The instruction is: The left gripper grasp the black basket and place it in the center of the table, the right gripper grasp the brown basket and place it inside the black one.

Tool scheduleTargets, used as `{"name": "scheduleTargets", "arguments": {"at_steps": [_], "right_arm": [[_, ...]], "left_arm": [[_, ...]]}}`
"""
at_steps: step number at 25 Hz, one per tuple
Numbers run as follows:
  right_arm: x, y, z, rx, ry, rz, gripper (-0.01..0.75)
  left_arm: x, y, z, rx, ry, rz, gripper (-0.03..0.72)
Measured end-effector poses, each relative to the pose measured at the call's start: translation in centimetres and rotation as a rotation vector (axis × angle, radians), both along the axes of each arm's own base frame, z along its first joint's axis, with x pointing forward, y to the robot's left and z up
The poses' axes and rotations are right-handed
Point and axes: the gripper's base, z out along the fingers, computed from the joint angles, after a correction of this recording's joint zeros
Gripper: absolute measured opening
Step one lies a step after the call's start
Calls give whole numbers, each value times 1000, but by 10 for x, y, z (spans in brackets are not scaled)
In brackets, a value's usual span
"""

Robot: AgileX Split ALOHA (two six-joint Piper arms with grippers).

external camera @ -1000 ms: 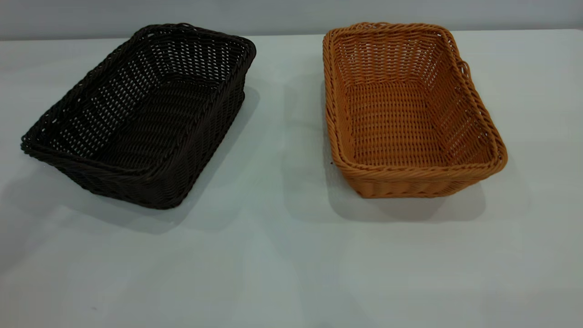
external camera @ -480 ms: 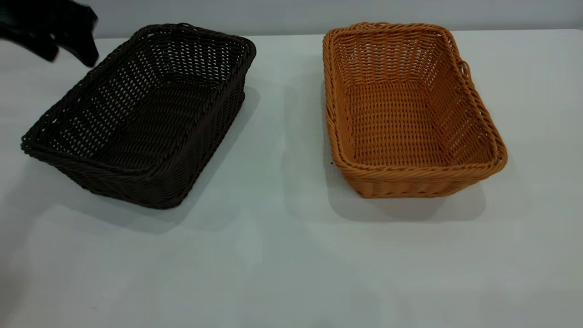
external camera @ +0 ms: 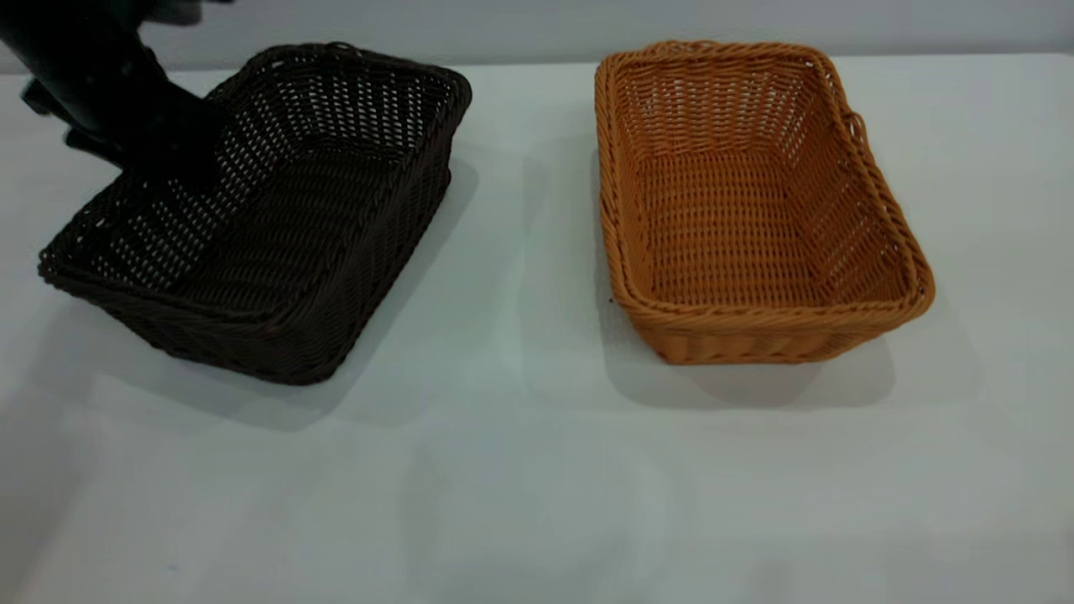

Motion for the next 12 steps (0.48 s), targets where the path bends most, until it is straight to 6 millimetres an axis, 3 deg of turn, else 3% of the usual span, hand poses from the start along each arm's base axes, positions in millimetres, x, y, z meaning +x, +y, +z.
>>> {"name": "scheduleTargets", "arguments": {"at_steps": [5,12], "right_arm": [[24,2,-12,50,71,-3,594],[57,8,-37,159,193,-27,594]], "left_arm": [[3,-1,-3,-3,-18,-9,100],[6,-2,-2,11,-61,-43,84]]}}
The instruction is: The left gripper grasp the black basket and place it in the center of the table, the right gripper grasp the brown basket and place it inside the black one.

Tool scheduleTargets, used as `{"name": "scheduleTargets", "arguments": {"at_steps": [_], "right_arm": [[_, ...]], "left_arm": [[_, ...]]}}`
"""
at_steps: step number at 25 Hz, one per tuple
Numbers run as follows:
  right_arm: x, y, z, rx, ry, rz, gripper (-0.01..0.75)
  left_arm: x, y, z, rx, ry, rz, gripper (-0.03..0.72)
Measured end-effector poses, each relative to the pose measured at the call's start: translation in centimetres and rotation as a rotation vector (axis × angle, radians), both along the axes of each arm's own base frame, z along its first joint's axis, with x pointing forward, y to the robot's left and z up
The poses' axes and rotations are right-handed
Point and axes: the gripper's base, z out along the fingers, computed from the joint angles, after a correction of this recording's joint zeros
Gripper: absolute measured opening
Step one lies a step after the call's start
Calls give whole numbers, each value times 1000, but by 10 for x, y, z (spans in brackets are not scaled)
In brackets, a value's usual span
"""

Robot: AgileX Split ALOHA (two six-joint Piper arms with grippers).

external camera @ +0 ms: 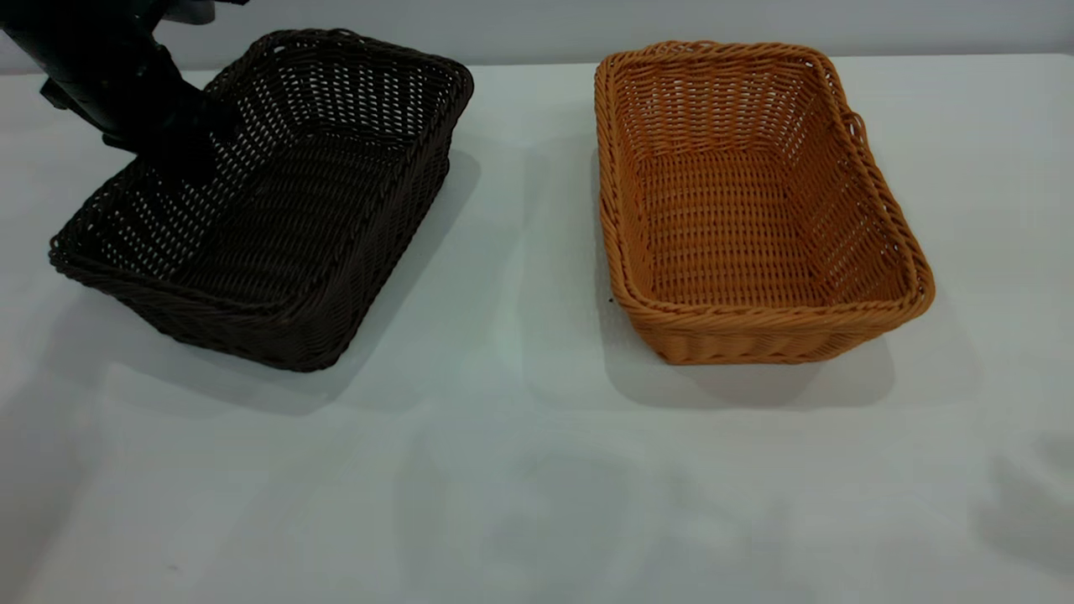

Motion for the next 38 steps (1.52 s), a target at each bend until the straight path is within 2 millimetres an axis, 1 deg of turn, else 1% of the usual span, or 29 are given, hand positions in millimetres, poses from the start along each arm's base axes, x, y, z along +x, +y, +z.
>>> {"name": "scheduleTargets", "arguments": {"at_steps": [5,8,11,16,19,23,25,28,33,35,38], "right_arm": [[28,9,-27,140,100,-17,594],[46,15,-49,244,171,-36,594],[62,21,-76,343,249,-67,594],[80,32,-118,510,372,-144,594],[88,45,-141,587,429,-191,594],[102,63,-167,646,484,-247,594],[111,68,-181,650,504,-273,594],[118,71,-200,661,542,-320,594],[116,69,-226,661,593,-427,580],[117,69,-231,666,589,-446,549],[120,69,-232,681,563,-457,455]], "left_arm": [[2,-1,1,18,-25,-56,83],[4,-2,3,30,-40,-93,83],[5,-2,4,39,-52,-112,83],[6,-2,4,42,-57,-119,83],[6,-2,4,43,-59,-121,81],[6,-2,4,45,-63,-122,82],[6,-2,4,46,-64,-124,82],[7,-2,4,47,-66,-125,82],[7,-2,5,48,-68,-126,82],[7,-2,5,49,-69,-127,82],[7,-2,5,49,-69,-129,82]]}}
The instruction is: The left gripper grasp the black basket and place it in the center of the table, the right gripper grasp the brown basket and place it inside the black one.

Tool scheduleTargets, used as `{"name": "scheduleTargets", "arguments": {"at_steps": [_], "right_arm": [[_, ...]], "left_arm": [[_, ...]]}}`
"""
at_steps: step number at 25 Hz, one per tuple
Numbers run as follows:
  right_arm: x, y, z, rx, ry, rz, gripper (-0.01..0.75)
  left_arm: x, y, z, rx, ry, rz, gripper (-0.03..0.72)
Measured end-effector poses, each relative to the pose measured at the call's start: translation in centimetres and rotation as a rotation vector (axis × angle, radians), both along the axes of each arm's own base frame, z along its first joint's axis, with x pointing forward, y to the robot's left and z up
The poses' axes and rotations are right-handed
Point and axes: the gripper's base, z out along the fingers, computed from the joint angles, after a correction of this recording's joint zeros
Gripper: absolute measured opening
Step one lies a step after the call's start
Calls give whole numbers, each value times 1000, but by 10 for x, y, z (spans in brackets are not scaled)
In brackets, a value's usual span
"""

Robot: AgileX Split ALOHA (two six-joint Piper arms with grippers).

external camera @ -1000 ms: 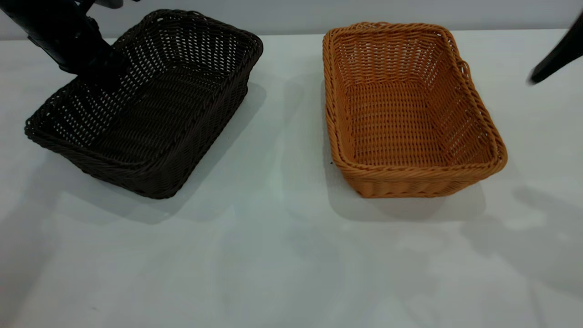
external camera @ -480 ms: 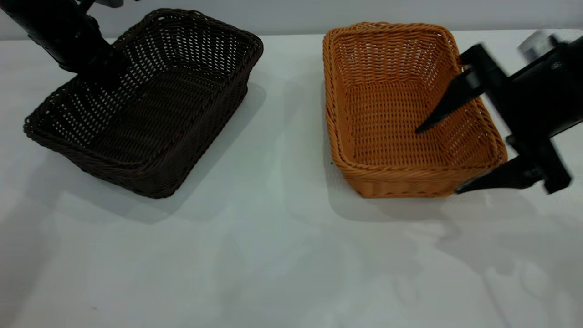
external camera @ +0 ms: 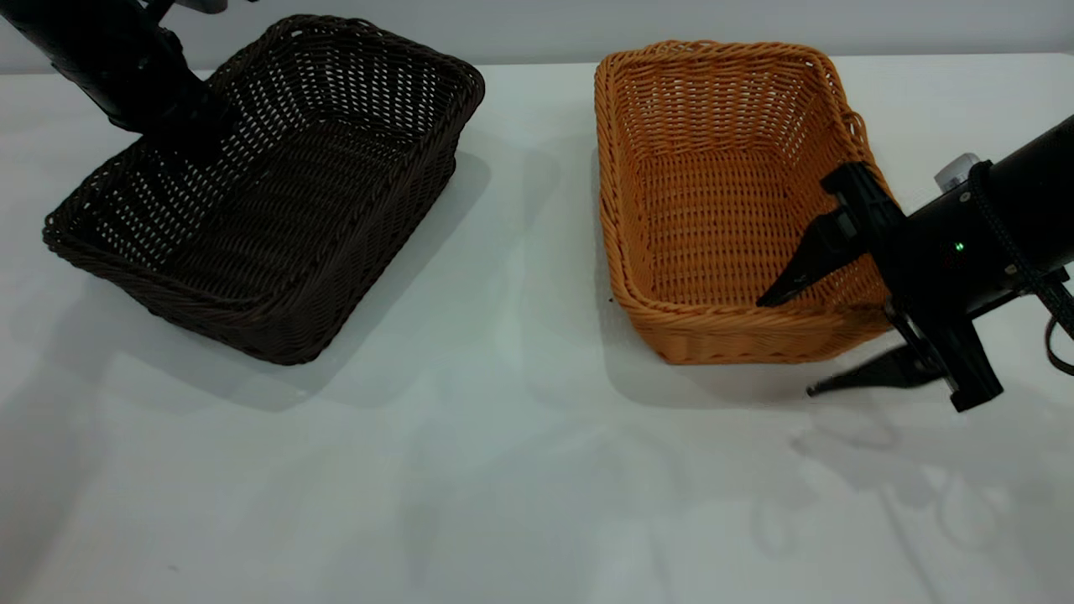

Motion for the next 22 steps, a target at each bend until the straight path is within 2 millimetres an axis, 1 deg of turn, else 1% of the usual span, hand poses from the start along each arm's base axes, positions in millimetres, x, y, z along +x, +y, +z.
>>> {"name": "scheduleTargets", "arguments": {"at_steps": [6,8,9,12,15,18,20,22], "right_arm": [[5,-2,0,-13,-42,-35,171],[8,-2,1,-13,-59,-51,95],[9,-3,0,-23,-72,-39,75],[10,-5,0,-46,-103,0,70],[20,-16,3,-54,-152,13,70],[37,-38,10,-40,-226,-10,70],[50,-56,18,-6,-289,-44,70],[63,-70,28,46,-362,-64,70]], "left_arm": [[0,0,0,0,-1,0,82],[0,0,0,0,-1,0,82],[0,0,0,0,-1,0,82],[0,0,0,2,-3,-2,82],[0,0,1,5,-5,-8,82],[1,0,5,15,-15,-27,82],[1,0,6,27,-20,-52,82],[2,-1,7,45,-23,-94,82]]}}
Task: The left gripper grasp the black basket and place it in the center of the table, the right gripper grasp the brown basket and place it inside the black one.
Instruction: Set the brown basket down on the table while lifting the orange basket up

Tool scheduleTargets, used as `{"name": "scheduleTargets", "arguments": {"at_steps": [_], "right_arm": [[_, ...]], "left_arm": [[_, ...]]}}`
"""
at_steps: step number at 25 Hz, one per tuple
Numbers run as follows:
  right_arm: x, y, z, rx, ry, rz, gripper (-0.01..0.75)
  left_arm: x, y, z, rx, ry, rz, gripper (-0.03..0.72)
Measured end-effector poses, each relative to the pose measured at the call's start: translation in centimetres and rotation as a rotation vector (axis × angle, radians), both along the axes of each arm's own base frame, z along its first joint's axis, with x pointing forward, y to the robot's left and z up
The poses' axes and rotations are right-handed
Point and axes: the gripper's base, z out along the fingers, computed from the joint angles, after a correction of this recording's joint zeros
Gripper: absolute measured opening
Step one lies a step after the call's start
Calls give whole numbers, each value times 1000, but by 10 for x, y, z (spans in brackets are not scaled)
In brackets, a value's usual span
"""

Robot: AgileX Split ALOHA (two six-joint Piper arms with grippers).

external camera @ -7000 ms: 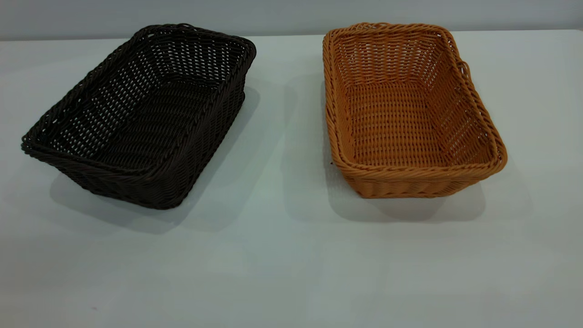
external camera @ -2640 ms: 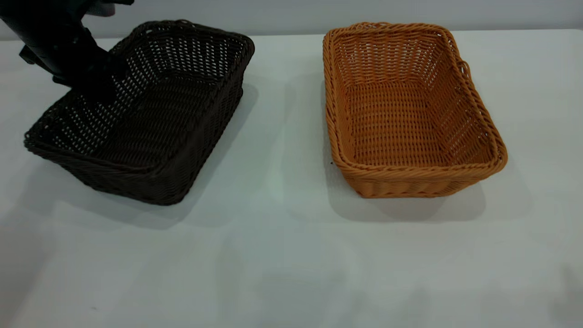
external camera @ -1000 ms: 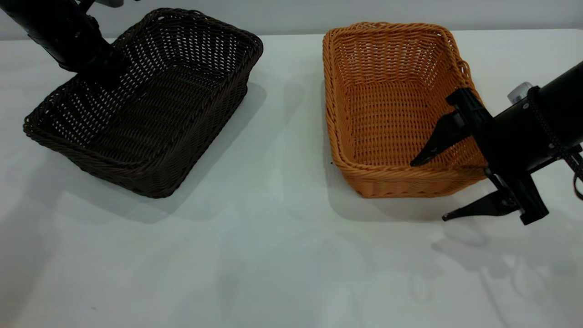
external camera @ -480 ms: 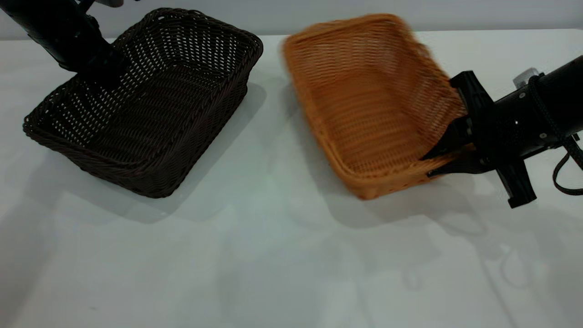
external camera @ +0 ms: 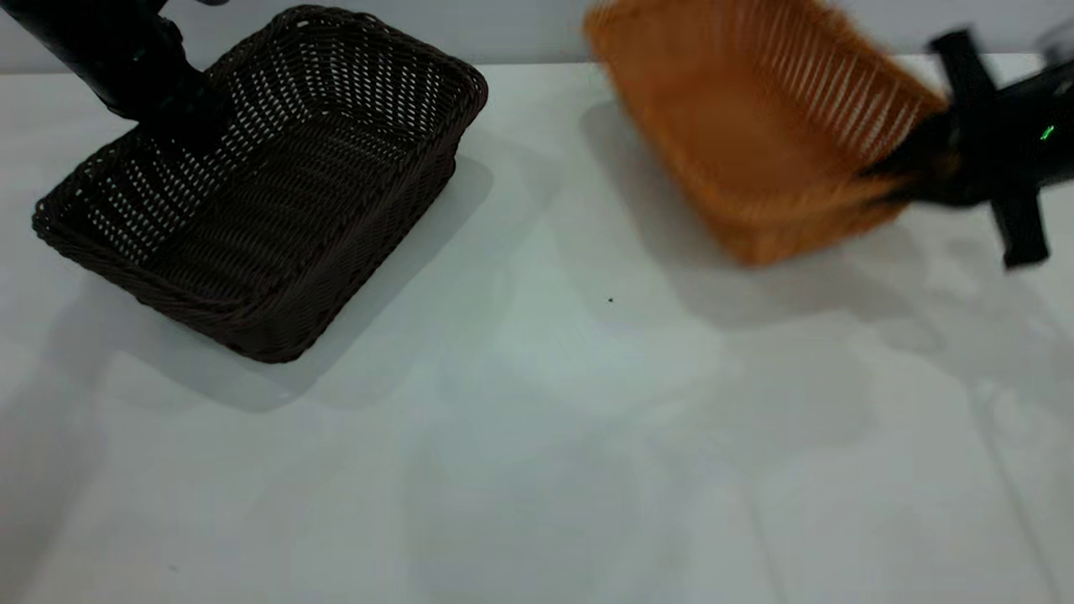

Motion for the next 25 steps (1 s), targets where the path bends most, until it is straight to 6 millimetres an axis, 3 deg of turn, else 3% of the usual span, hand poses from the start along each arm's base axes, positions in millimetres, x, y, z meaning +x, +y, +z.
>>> {"name": "scheduleTargets", "arguments": {"at_steps": [4,11,16,25], "right_arm": [[21,-20,23,85,-143,43,70],[41,-31,49,92,-225,188,70],[48,-33,56,69,-224,240,70],[51,-34,58,52,-225,262,70]], "left_arm": [[0,-12,1,61,-12,-152,82],[-11,-90,7,190,-60,-569,82],[-24,-130,7,241,-73,-779,82],[-45,-176,-2,276,-78,-989,81]]}}
